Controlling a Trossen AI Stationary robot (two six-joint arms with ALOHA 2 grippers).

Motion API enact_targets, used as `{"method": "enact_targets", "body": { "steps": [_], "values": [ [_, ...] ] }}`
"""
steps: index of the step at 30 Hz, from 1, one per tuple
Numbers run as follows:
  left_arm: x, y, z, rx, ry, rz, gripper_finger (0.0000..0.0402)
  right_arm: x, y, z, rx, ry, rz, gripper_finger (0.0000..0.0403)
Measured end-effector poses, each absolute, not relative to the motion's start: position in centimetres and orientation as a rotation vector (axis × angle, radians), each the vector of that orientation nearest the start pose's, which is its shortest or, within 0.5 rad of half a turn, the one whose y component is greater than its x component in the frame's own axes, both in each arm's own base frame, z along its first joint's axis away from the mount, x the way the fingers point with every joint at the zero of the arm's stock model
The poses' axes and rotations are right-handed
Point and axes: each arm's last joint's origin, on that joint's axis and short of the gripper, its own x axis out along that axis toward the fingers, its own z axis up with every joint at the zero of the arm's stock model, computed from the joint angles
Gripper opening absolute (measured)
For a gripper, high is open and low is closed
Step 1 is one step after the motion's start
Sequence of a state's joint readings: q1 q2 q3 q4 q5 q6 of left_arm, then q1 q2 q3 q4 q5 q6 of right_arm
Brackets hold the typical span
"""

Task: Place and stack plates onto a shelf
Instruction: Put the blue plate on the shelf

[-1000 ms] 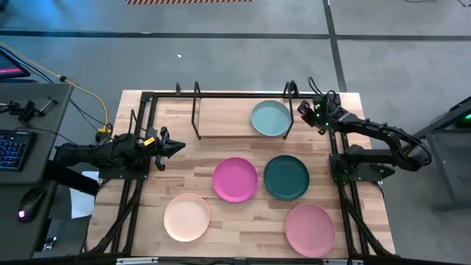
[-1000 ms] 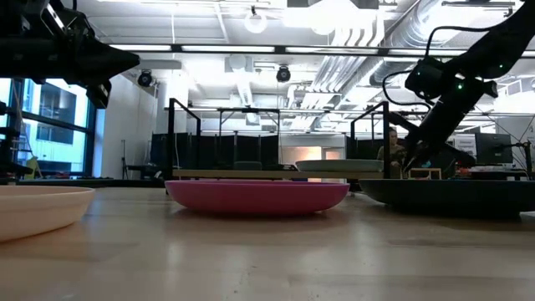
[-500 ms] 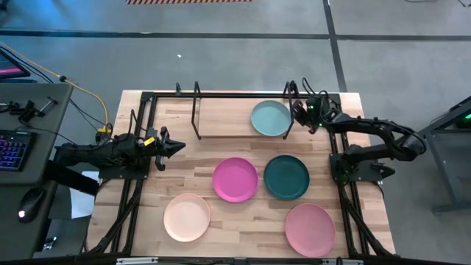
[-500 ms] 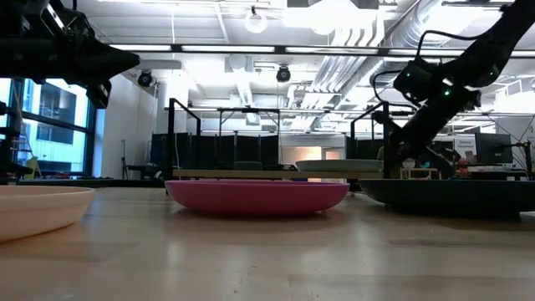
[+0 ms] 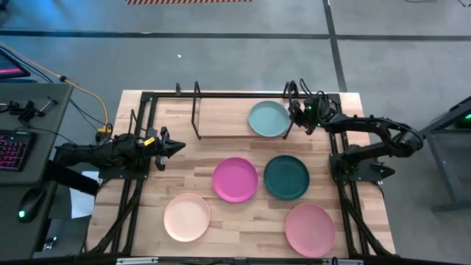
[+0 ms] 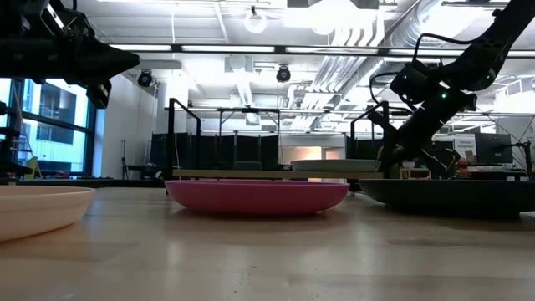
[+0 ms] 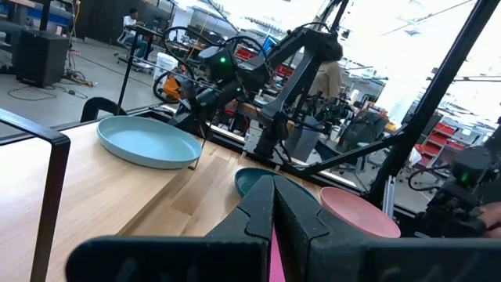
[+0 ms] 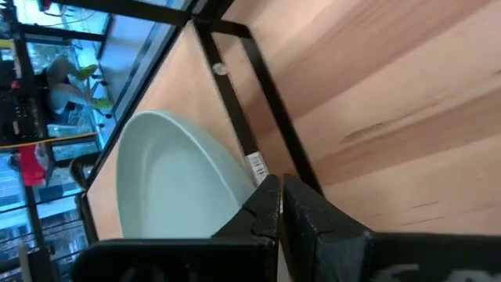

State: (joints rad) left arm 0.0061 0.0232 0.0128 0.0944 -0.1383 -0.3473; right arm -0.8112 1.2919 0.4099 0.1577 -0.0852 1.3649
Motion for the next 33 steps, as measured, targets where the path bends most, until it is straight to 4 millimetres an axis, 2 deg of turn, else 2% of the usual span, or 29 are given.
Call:
{"method": "enact_targets", "body": {
  "steps": [9,19,25,28,30,33],
  "values": [
    [9.8,0.5,17.5,-0.352,-0.108,0.128,0.0001,15.8,-15.6,14.3,1.550,0.096,-1.057,0.0000],
    [9.8,0.5,17.5,-0.352,-0.108,0.128,0.0001,14.5,-15.7,16.0,1.362,0.039,-1.142,0.0000],
    [9.8,0.5,17.5,-0.352,-0.108,0.128,0.0001,12.9,-15.2,18.1,1.249,-0.037,-1.196,0.0000],
    [9.8,0.5,17.5,-0.352,-0.108,0.128,0.0001,12.4,-14.8,19.6,1.142,-0.071,-1.164,0.0000],
    [9.8,0.5,17.5,-0.352,-0.108,0.128,0.0001,12.5,-14.4,21.4,1.032,-0.076,-1.110,0.0000],
    [9.8,0.5,17.5,-0.352,-0.108,0.128,0.0001,13.1,-13.6,25.2,0.842,-0.089,-0.964,0.0000]
  ]
}}
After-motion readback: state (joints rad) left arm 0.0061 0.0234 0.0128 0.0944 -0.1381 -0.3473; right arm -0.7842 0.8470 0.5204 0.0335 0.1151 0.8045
